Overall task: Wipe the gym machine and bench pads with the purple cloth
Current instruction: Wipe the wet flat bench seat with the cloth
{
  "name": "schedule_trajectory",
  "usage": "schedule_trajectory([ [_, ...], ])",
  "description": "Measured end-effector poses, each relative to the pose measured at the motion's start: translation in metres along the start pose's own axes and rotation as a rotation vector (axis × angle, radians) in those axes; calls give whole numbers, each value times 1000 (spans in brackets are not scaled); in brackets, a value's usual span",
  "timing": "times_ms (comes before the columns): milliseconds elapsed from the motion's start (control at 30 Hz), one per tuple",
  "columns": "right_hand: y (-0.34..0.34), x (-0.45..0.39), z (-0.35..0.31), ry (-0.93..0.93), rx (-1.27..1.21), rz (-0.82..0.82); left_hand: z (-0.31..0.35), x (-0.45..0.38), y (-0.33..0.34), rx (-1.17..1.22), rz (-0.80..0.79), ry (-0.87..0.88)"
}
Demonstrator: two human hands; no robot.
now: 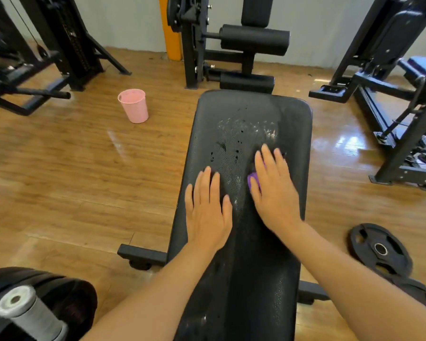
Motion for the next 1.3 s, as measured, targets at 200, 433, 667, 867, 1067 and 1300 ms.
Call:
schedule_trajectory([
  [200,11,52,-1,-358,177,-193,3,-15,17,-60,29,42],
  [433,1,-125,23,-65,172,-43,2,-14,20,-78,13,42],
  [667,-9,-98,11,7,15,45,2,-15,19,-74,30,53],
  [867,-3,-5,14,-257,-3,-100,2,-14,20,-65,40,58],
  [1067,-3,-132,38,98,-31,3,3,-15,16,-60,32,50],
  [1300,-4,-154,22,208,-53,40,3,-16,16,-46,28,45],
])
Point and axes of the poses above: each hand's wrist, its own x-axis away from the middle knuckle, its own y-axis out of the palm, z = x × y, the point moved 6 cm from there along -x, towards the middle knuckle, and after that the axes turned 2 degrees about -x, right-handed, at the moved point
